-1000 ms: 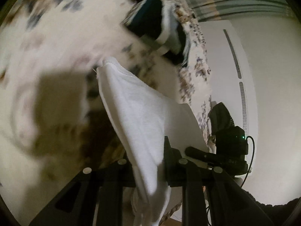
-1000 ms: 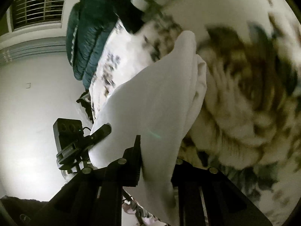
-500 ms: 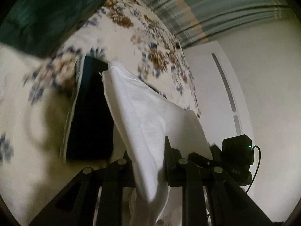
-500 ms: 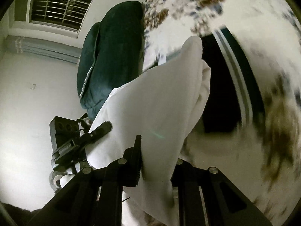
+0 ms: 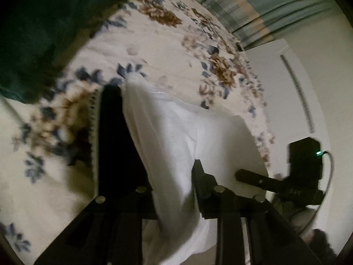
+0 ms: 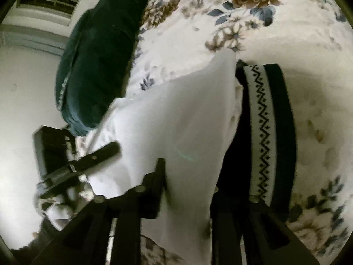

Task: Fold small clothes
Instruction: 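Lift the folded shirt with both grippers and place it onto the striped garment, then open both grippers and withdraw them from the folded shirt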

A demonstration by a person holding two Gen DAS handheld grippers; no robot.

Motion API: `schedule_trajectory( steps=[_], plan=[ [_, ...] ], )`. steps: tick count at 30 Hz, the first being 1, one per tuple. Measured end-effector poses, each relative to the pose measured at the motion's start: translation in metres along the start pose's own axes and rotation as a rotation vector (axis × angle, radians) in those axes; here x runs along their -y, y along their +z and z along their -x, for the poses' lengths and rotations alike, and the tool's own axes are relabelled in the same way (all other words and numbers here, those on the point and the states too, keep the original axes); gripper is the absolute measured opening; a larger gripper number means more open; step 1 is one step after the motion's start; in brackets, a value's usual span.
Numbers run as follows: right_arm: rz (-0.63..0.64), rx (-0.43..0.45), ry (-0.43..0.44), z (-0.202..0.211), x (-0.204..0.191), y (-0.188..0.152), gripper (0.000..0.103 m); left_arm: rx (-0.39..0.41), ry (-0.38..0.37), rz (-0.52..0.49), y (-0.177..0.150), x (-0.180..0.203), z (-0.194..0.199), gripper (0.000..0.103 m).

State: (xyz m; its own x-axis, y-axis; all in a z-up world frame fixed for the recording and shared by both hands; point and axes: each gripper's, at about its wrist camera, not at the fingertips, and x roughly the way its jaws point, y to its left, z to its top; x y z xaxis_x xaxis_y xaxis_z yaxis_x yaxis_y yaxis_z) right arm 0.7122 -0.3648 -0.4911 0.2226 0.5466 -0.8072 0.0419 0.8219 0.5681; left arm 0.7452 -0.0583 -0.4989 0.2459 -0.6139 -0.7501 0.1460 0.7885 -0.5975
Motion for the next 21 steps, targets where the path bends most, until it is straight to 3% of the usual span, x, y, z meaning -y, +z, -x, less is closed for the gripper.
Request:
schedule_trajectory(
  steps=[1, 2, 3, 5, 6, 7, 8, 9, 13, 21],
  plan=[
    [0.013, -0.001, -0.052, 0.0, -0.003, -0.001, 0.053, 0.019, 0.063, -0.029, -0.004, 0.006, 0.007, 0.029],
    [0.024, 0.006, -0.116, 0.003, -0.006, -0.004, 0.069, 0.051, 0.112, -0.06, -0.009, 0.013, 0.013, 0.03],
    [0.038, 0.025, -0.171, 0.005, -0.008, -0.007, 0.077, 0.078, 0.157, -0.078, -0.014, 0.018, 0.018, 0.034],
    [0.086, 0.072, -0.326, 0.013, -0.018, -0.02, 0.08, 0.114, 0.206, -0.093, -0.02, 0.024, 0.023, 0.038],
    [0.097, 0.087, -0.407, 0.015, -0.021, -0.028, 0.091, 0.127, 0.235, -0.097, -0.024, 0.026, 0.025, 0.052],
    [0.1, 0.096, -0.467, 0.016, -0.024, -0.035, 0.097, 0.131, 0.26, -0.099, -0.026, 0.028, 0.025, 0.078],
    [0.102, 0.104, -0.541, 0.016, -0.028, -0.042, 0.103, 0.129, 0.3, -0.102, -0.029, 0.03, 0.026, 0.093],
    [0.095, 0.114, -0.585, 0.017, -0.03, -0.049, 0.103, 0.13, 0.332, -0.107, -0.033, 0.032, 0.028, 0.103],
    [0.06, 0.166, -0.701, 0.029, -0.042, -0.08, 0.103, 0.13, 0.486, -0.157, -0.046, 0.05, 0.033, 0.103],
    [0.04, 0.281, -0.765, 0.107, -0.089, -0.129, 0.103, 0.199, 0.563, -0.192, -0.075, 0.099, 0.096, 0.103]
  ],
)
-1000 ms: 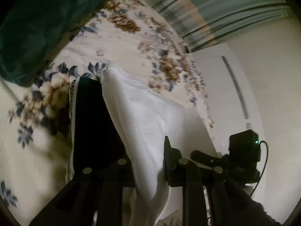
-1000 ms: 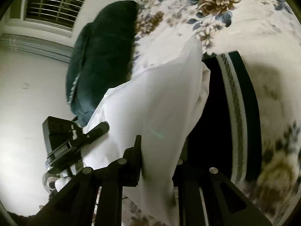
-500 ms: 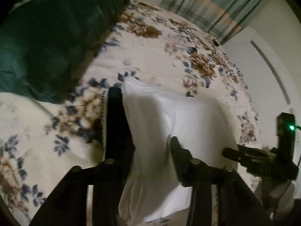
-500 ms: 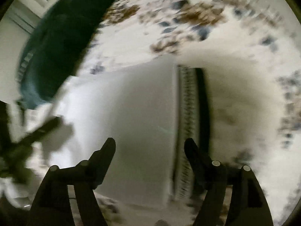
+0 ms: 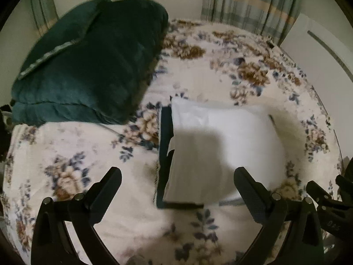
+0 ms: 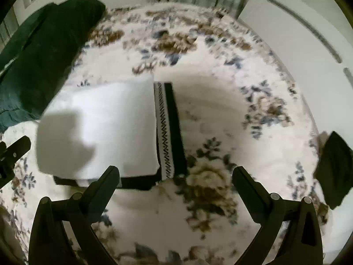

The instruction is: Fold small clothes

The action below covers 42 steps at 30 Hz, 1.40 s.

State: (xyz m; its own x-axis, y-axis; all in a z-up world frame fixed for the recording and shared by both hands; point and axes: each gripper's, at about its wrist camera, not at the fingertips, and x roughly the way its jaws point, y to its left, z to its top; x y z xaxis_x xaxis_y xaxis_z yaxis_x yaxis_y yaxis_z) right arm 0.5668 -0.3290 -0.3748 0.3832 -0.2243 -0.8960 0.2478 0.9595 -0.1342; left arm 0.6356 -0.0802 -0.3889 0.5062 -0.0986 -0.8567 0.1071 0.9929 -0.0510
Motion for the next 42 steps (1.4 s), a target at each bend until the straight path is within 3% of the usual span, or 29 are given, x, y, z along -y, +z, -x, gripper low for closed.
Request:
schedule_trajectory(
  steps=[12, 17, 24, 34, 42],
  plan=[
    [-0.002, 0.173, -0.038, 0.226, 0.03, -0.061, 0.103, 0.088, 0.031, -0.049, -0.047, 0.019, 0.201, 0.103],
    [-0.005, 0.233, -0.027, 0.321, 0.042, -0.095, 0.103, 0.106, 0.0, -0.025, -0.065, 0.022, 0.28, 0.103],
    [-0.012, 0.33, 0.008, 0.436, 0.055, -0.134, 0.103, 0.195, -0.02, -0.021, -0.083, 0.029, 0.373, 0.103],
    [-0.009, 0.433, 0.037, 0.536, 0.067, -0.178, 0.103, 0.279, -0.013, -0.01, -0.107, 0.029, 0.445, 0.103],
    [-0.008, 0.442, 0.056, 0.562, 0.075, -0.199, 0.103, 0.295, -0.007, -0.001, -0.122, 0.029, 0.472, 0.103]
  ],
)
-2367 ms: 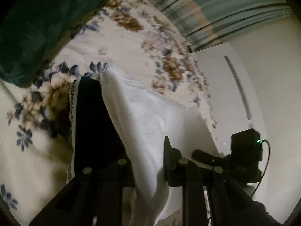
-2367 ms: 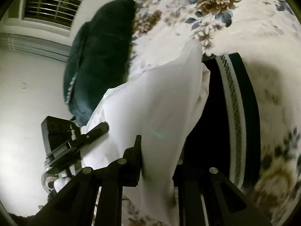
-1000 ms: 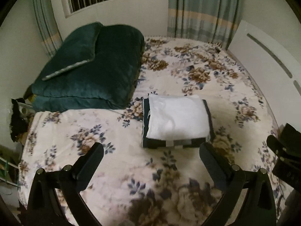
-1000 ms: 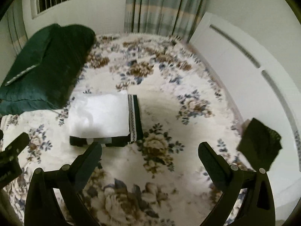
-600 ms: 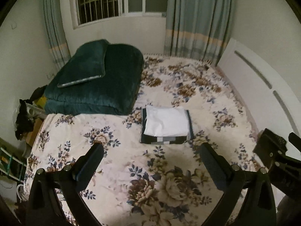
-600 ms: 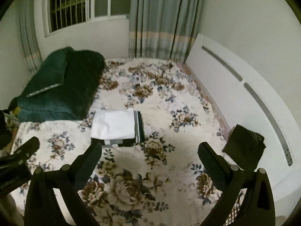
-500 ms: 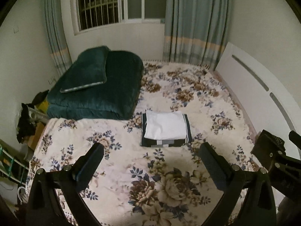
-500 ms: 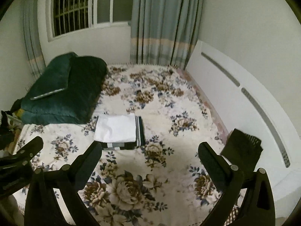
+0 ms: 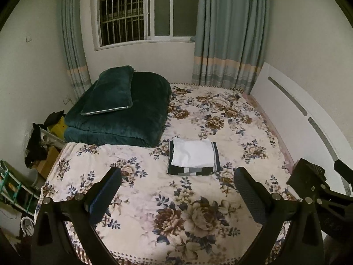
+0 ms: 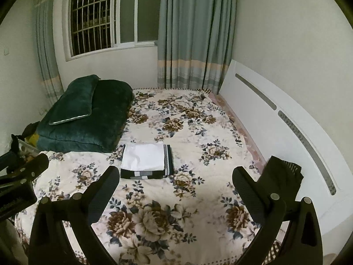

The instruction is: Fold small clothes

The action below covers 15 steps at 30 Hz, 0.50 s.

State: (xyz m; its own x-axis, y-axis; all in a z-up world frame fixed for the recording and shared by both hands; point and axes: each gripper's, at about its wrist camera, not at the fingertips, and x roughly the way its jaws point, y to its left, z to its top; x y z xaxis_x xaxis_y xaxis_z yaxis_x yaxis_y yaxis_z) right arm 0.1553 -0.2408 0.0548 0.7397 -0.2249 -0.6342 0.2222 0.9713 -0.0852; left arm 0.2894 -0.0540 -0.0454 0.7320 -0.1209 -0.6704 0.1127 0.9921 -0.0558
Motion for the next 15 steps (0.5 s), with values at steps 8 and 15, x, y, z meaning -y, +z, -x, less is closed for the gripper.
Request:
schedule_trajectory(
  steps=[8, 15],
  plan=[
    [0.016, 0.012, 0.023, 0.017, 0.006, -0.001, 0.103, 0.015, 0.006, 0.007, -0.006, 0.003, 0.018, 0.103],
    [0.017, 0.003, 0.049, 0.02, 0.007, 0.003, 0.103, 0.025, 0.034, 0.012, -0.004, 0.005, 0.027, 0.103]
  ],
)
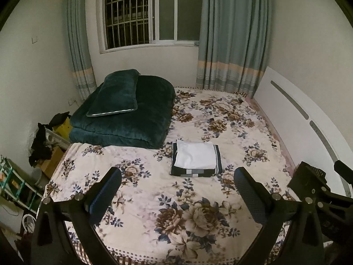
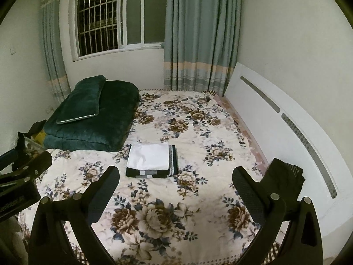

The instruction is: Fold small clothes

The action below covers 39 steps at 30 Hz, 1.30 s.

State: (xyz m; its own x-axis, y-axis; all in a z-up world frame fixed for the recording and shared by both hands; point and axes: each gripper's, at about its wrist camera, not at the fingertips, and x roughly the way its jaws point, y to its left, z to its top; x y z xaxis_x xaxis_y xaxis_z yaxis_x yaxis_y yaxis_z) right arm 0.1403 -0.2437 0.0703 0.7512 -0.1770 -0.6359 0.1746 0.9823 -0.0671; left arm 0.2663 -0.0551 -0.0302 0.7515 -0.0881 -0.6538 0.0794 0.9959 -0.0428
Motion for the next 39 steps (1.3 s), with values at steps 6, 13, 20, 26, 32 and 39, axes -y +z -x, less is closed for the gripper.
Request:
schedule_trajectory(
  steps=[6, 13, 20, 26, 32, 39],
  plan=[
    [0.012, 0.002, 0.008, 0.0002, 0.0, 0.0051, 0.103, -0.004, 0.002, 0.002, -0.0003, -0.0002, 0.0011, 0.103],
    [0.01, 0.002, 0.017, 0.0028, -0.0019, 0.006, 0.103, -0.005, 0.005, 0.002, -0.0002, -0.0004, 0.0013, 0.103],
    [0.007, 0.004, 0.021, 0.0027, -0.0002, 0.0062, 0.103, 0.0, 0.007, 0.002, -0.001, -0.0005, 0.0038, 0.103],
    [0.007, 0.004, 0.025, 0.0026, 0.0009, 0.0066, 0.103, 0.002, 0.007, 0.003, -0.0012, 0.0001, 0.0039, 0.103],
    [0.007, 0.004, 0.025, 0.0021, 0.0009, 0.0062, 0.103, 0.001, 0.006, 0.003, -0.0015, -0.001, 0.0048, 0.103],
    [0.005, 0.006, 0.025, 0.0026, 0.0011, 0.0049, 0.103, 0.009, 0.006, -0.002, -0.0003, -0.0021, 0.0057, 0.103]
  ],
)
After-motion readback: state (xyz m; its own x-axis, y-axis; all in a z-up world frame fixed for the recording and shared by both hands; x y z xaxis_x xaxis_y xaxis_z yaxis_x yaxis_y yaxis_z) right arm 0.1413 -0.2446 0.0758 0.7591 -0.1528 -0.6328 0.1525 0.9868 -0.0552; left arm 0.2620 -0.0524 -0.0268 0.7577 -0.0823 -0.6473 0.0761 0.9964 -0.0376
